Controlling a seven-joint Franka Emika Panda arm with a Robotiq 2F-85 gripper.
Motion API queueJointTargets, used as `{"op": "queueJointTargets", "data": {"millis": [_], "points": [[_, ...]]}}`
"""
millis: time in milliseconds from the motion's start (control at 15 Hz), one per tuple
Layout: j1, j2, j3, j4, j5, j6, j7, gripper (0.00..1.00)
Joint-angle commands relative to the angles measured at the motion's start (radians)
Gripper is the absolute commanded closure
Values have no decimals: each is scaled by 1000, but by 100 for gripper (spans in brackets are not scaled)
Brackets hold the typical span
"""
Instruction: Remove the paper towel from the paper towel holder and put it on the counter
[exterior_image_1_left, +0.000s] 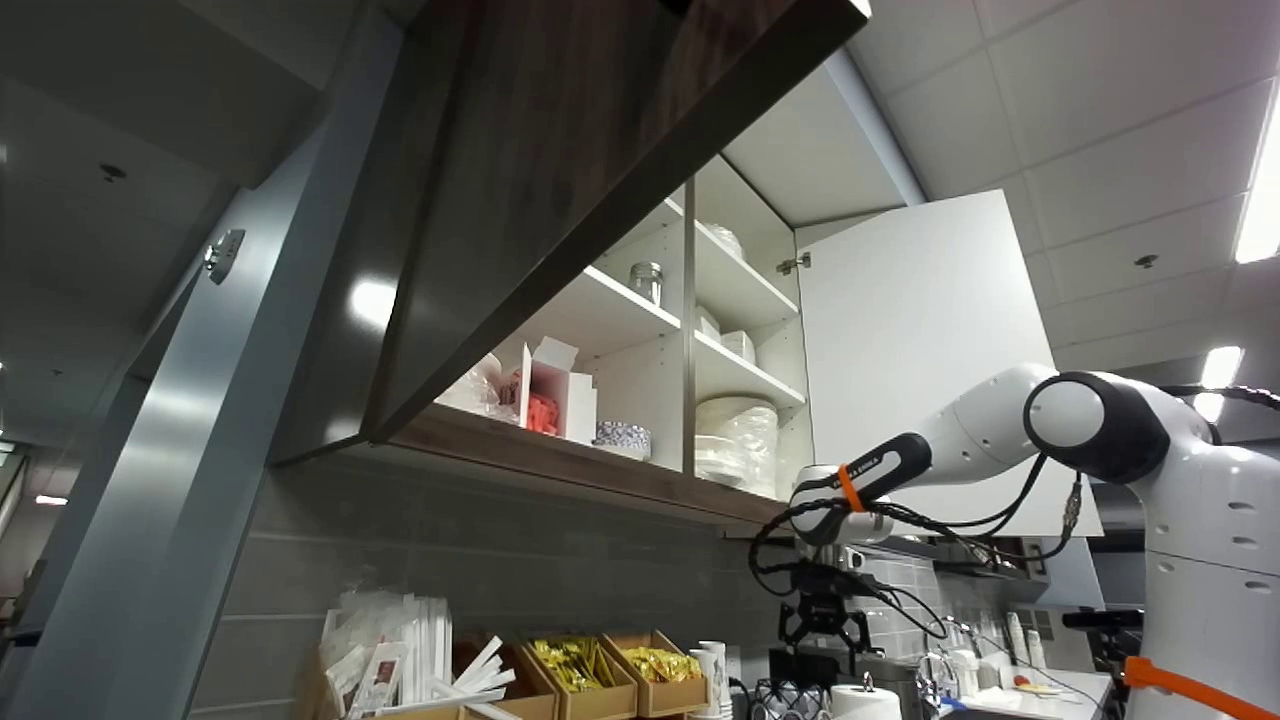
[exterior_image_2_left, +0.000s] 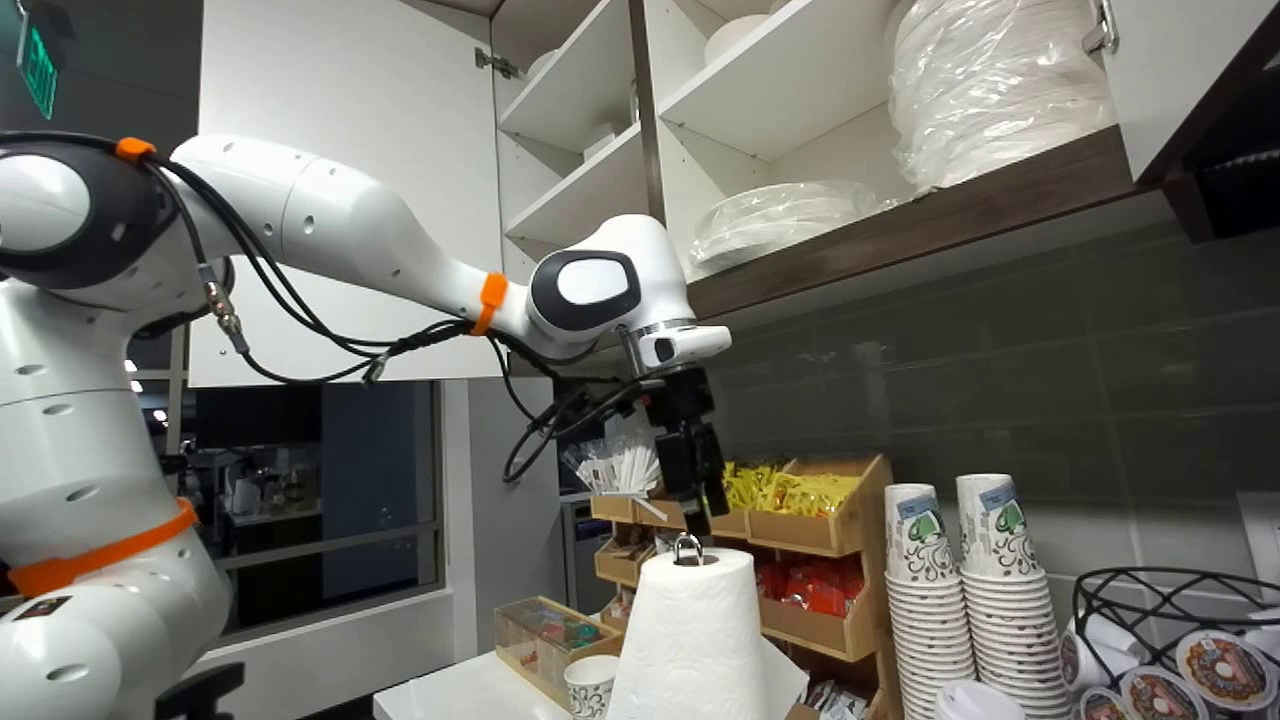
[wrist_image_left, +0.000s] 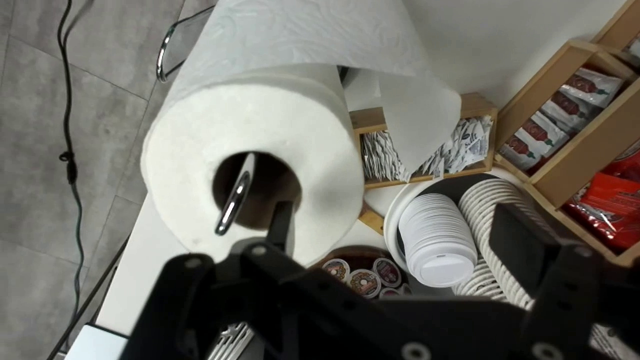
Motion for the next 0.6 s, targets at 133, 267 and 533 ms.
{"op": "queueJointTargets", "data": {"millis": [133, 267, 533], "points": [[13, 36, -30, 26, -2, -21, 37, 0], [15, 43, -36, 24, 0, -22, 34, 0], [20, 54, -41, 20, 0, -23, 30, 5]]}}
